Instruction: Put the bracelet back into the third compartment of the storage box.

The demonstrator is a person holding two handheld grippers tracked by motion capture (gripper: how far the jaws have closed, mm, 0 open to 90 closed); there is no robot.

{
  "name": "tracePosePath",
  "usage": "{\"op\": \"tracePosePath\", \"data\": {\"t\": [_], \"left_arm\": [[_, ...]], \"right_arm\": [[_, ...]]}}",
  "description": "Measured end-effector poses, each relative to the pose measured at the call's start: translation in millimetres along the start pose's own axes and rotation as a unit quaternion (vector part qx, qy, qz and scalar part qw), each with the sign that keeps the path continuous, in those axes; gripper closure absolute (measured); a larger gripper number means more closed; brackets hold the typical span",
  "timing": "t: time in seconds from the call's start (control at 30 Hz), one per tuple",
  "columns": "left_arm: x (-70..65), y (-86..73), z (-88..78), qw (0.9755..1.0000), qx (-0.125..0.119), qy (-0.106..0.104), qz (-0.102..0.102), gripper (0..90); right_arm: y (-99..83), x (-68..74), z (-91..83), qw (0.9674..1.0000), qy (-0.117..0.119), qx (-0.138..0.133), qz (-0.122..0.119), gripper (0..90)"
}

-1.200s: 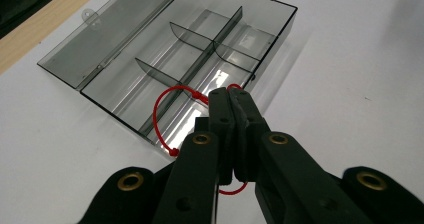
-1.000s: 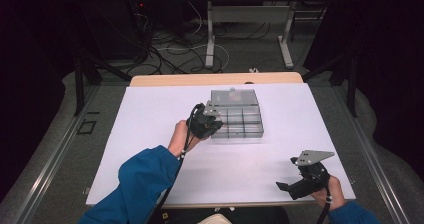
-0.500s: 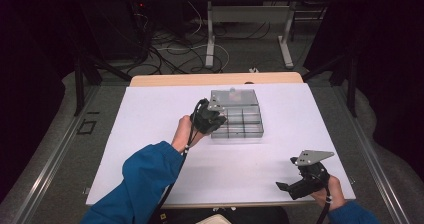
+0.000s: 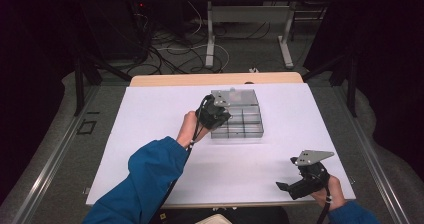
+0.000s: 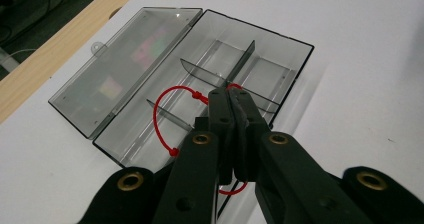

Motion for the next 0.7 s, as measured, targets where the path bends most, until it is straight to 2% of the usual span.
{"op": "tracePosePath", "data": {"t": [0.03, 0.07, 0.7], "left_arm": [[2.2, 1.1, 0.3, 1.0000, 0.002, 0.002, 0.008, 89.5], [2.8, 2.7, 1.1, 1.0000, 0.000, 0.002, 0.005, 89.5], [11.3, 19.9, 25.9, 1.0000, 0.003, -0.003, 0.003, 89.4]], "right_arm": [[-0.1, 0.0, -0.1, 1.0000, 0.002, 0.002, 0.000, 0.3], [0.4, -0.8, 0.8, 1.0000, 0.001, -0.005, -0.005, 0.3], [0.1, -0.4, 0.4, 1.0000, 0.000, -0.001, -0.006, 0.3]]}}
Point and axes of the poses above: each handheld gripper's, and its own axes: z roughly forward along the jaws, y roughly out of its top, x roughly to its left, the point moved 4 cm from there along z, roughly forward along the jaws, and after that the axes turned 12 degrees about z, right-handed, at the moved point
